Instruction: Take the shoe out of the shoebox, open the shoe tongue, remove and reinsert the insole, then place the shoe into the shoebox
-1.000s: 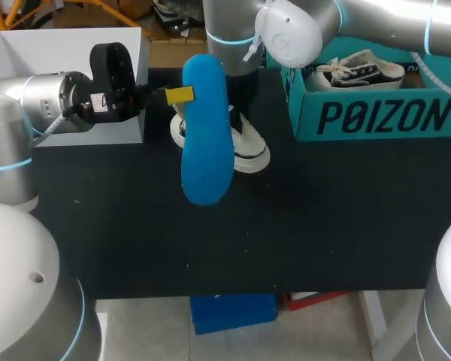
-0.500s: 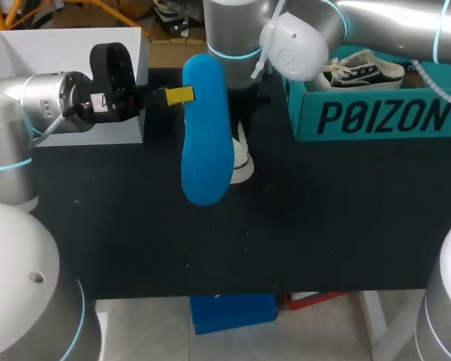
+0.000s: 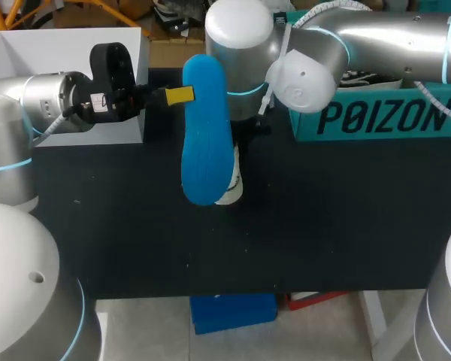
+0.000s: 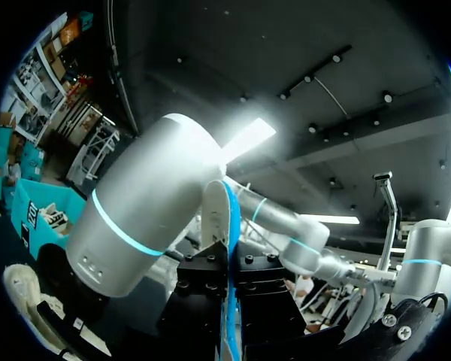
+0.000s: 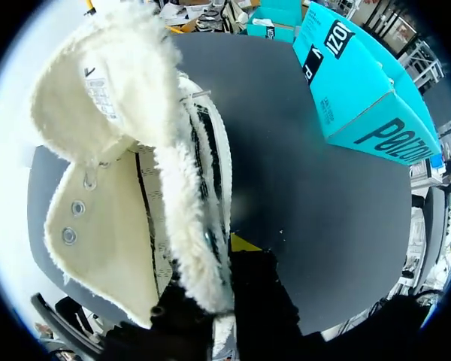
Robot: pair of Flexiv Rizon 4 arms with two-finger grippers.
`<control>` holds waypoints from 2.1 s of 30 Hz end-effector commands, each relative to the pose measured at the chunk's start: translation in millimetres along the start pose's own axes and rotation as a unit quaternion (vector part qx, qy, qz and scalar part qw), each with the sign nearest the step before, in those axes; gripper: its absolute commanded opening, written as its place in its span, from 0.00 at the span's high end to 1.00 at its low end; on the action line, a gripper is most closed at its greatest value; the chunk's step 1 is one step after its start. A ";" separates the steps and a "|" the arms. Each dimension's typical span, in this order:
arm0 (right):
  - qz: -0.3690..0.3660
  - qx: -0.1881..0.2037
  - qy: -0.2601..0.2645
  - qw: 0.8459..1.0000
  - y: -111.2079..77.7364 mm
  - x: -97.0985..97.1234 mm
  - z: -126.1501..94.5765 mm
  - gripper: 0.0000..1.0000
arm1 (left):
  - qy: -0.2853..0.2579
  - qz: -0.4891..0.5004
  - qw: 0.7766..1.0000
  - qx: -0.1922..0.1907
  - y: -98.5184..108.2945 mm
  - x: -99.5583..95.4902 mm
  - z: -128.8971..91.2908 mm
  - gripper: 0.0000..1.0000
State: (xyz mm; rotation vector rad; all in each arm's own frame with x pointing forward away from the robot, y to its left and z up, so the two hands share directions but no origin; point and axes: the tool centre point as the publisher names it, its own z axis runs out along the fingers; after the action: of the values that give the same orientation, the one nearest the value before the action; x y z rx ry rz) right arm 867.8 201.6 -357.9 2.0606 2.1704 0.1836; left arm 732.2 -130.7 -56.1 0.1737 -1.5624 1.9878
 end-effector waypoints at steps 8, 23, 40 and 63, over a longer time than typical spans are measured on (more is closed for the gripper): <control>0.006 0.007 0.001 1.000 -12.0 2.9 27.9 1.00 | -0.001 0.001 1.000 0.000 1.5 0.5 0.0 1.00; 0.013 0.025 0.027 0.999 -27.9 8.5 58.2 0.00 | -0.001 0.001 1.000 0.000 1.5 0.5 0.0 1.00; 0.006 -0.002 0.039 0.999 -7.9 -20.1 -8.9 0.00 | -0.001 0.001 1.000 0.000 1.5 0.5 0.0 1.00; 0.015 -0.046 0.374 0.926 -7.4 -51.7 -80.4 0.00 | -0.001 0.001 1.000 0.000 1.5 0.5 0.0 1.00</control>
State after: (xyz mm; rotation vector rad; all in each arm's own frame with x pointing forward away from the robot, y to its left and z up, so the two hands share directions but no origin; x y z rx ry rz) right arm 856.2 165.7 -283.3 2.1827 2.3280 0.7500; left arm 732.0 -130.6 -56.4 0.1734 -1.5617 1.9883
